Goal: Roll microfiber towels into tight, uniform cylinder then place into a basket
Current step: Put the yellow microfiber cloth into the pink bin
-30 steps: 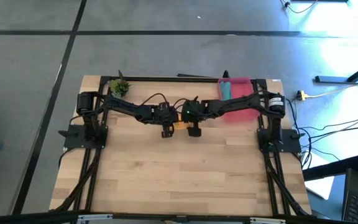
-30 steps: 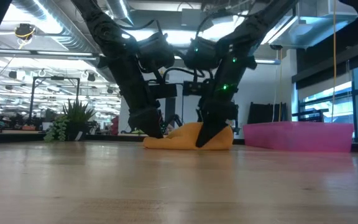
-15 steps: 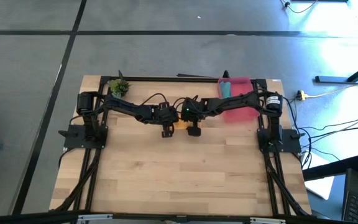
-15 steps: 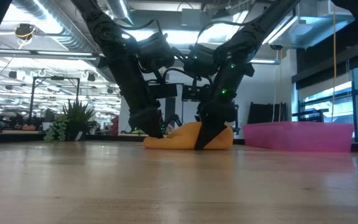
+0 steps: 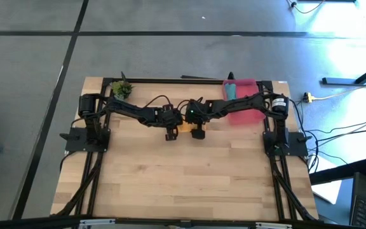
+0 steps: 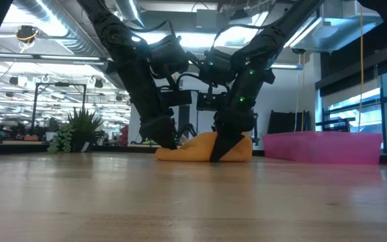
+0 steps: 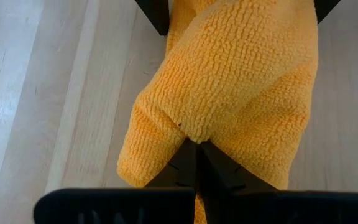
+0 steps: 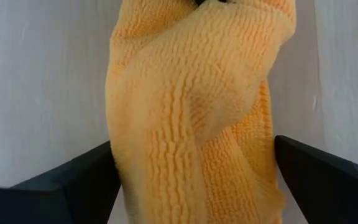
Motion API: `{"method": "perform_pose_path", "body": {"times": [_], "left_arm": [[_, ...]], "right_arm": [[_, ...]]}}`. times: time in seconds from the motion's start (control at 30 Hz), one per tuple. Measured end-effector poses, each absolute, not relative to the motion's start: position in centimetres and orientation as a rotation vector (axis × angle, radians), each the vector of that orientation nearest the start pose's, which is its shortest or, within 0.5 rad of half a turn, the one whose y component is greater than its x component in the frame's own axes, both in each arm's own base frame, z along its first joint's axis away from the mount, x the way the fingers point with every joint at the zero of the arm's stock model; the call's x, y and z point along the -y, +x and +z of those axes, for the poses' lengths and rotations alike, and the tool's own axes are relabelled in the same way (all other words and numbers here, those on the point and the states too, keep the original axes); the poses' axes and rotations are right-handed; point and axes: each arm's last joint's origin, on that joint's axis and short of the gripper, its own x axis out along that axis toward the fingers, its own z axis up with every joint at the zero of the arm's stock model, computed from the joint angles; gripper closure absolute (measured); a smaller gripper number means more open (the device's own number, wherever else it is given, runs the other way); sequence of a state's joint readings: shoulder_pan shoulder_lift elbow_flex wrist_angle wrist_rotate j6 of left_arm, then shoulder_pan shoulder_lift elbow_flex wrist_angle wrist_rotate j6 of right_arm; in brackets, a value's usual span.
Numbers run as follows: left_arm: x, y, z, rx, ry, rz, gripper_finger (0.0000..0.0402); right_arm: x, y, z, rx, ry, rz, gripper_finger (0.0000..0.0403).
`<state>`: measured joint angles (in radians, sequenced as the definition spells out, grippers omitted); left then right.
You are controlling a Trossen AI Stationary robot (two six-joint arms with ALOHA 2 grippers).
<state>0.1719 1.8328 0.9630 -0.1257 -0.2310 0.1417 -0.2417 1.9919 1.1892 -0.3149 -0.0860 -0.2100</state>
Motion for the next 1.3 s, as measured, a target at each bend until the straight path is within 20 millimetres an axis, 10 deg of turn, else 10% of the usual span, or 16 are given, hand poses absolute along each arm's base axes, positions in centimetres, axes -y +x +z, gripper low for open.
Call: {"method": "perform_pose_path", "body": {"times": [0.77,1.3], "left_arm": [[-6.53,33.85,12.99,-1.023,0.157,0.297,0.0401],[-6.52,33.91,13.02,-1.006,0.106,0.313,0.0401]], "right_arm": [[8.82,37.41,12.29,-1.098,-0.008,-0.007,0.0132],[8.83,37.45,12.3,-1.093,-0.009,-0.006,0.0147]]}}
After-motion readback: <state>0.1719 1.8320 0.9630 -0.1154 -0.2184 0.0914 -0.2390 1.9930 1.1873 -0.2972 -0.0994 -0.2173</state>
